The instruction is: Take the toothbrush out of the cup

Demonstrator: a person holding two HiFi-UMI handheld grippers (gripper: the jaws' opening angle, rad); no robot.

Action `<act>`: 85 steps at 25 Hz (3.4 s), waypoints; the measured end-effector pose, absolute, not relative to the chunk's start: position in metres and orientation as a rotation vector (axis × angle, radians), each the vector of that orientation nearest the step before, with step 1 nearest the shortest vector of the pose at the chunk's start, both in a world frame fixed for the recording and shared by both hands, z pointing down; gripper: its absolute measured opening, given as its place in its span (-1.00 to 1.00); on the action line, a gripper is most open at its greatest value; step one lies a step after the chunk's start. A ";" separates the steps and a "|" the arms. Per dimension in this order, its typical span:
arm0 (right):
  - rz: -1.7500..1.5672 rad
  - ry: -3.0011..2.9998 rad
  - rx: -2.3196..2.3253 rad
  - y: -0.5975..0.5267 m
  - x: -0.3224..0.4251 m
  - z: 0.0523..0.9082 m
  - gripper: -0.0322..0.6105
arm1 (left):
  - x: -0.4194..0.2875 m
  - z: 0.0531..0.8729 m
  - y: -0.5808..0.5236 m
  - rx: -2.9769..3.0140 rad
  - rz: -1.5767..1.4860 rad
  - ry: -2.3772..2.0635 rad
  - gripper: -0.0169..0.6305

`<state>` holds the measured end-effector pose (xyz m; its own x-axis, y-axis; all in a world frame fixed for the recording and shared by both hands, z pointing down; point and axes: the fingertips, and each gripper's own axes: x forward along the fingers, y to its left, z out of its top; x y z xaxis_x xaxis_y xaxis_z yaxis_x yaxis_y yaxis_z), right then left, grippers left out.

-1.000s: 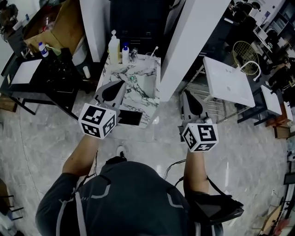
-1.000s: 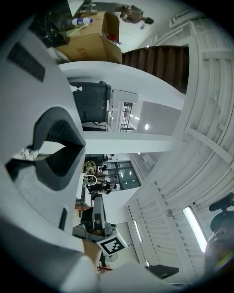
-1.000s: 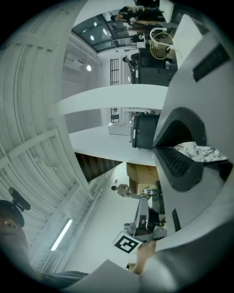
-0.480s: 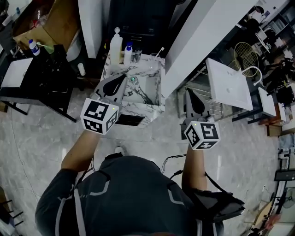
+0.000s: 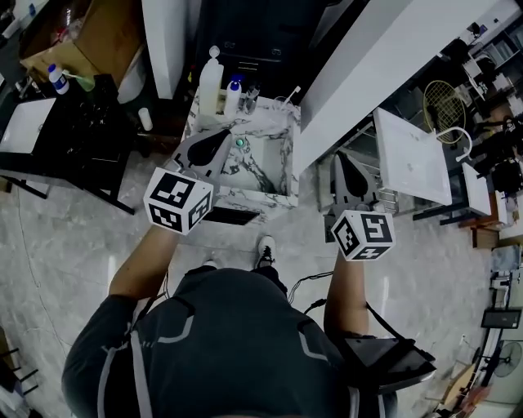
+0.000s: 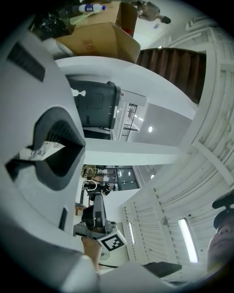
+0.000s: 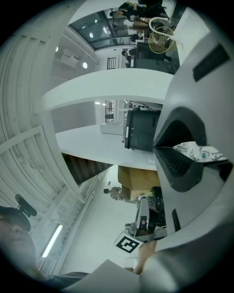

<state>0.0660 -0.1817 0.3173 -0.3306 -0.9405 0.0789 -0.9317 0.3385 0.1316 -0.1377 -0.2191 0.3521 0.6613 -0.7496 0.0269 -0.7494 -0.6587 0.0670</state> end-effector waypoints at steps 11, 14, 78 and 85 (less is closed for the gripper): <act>-0.121 -2.591 1.620 -0.274 0.105 0.316 -0.80 | -0.101 0.342 -0.282 2.746 0.017 -1.417 -0.92; -0.119 -2.635 1.561 -0.307 0.121 0.315 -0.80 | -0.085 0.341 -0.304 2.714 0.030 -1.475 -0.92; 0.598 -2.658 0.944 -0.599 0.101 0.650 -0.66 | -0.055 0.520 -0.377 2.132 0.320 -1.791 -0.92; 0.620 -2.689 0.968 -0.599 0.103 0.639 -0.72 | -0.060 0.517 -0.373 2.130 0.325 -1.793 -0.92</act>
<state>0.1026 -0.5992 0.6395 -0.7600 -0.5559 0.3367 -0.6472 0.6946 -0.3140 -0.0597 -0.3731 0.5175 0.1789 -0.9060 0.3836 -0.9830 -0.1484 0.1080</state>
